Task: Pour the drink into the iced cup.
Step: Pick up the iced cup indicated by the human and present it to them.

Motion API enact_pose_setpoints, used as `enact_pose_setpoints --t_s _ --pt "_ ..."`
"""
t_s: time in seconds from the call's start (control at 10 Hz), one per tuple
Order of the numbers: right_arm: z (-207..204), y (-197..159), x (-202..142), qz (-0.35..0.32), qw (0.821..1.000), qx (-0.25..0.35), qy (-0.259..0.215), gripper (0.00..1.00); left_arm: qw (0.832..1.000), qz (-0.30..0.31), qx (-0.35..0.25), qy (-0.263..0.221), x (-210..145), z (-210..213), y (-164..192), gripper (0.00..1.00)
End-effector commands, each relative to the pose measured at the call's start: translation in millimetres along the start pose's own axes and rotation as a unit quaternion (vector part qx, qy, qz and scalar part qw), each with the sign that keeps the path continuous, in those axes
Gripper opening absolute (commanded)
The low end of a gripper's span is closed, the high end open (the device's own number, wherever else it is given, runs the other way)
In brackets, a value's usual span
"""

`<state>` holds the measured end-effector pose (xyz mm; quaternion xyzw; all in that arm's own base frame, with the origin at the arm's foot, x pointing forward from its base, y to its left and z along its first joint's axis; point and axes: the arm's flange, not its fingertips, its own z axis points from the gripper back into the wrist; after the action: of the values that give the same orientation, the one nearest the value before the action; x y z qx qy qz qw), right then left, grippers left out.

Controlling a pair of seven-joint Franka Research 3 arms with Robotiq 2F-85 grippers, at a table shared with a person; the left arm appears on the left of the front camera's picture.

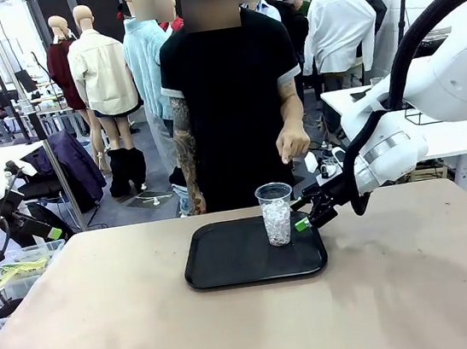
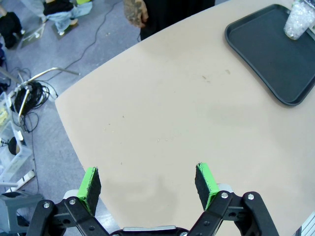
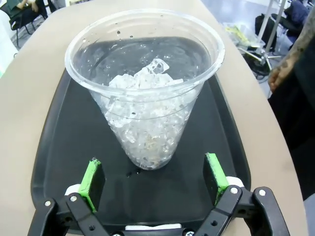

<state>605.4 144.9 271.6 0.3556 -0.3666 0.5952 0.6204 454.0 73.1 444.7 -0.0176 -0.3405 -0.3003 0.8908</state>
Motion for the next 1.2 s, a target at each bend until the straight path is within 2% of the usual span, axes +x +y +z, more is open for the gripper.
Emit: enact_pose_setpoints --t_s 0.0,0.5,1.1 --pt "-6.5 -11.2 1.4 0.005 1.000 -0.012 -0.019 1.00 1.000 -0.001 0.002 0.000 -0.3 1.6 1.4 1.00" --pt "-16.8 -22.7 6.5 0.013 0.999 0.020 -0.044 1.00 1.000 -0.001 0.002 0.000 -0.3 1.6 1.4 1.00" --pt "-43.3 -34.6 11.9 0.011 0.998 0.039 -0.049 1.00 1.000 -0.001 0.002 0.000 -0.3 1.6 1.4 1.00"
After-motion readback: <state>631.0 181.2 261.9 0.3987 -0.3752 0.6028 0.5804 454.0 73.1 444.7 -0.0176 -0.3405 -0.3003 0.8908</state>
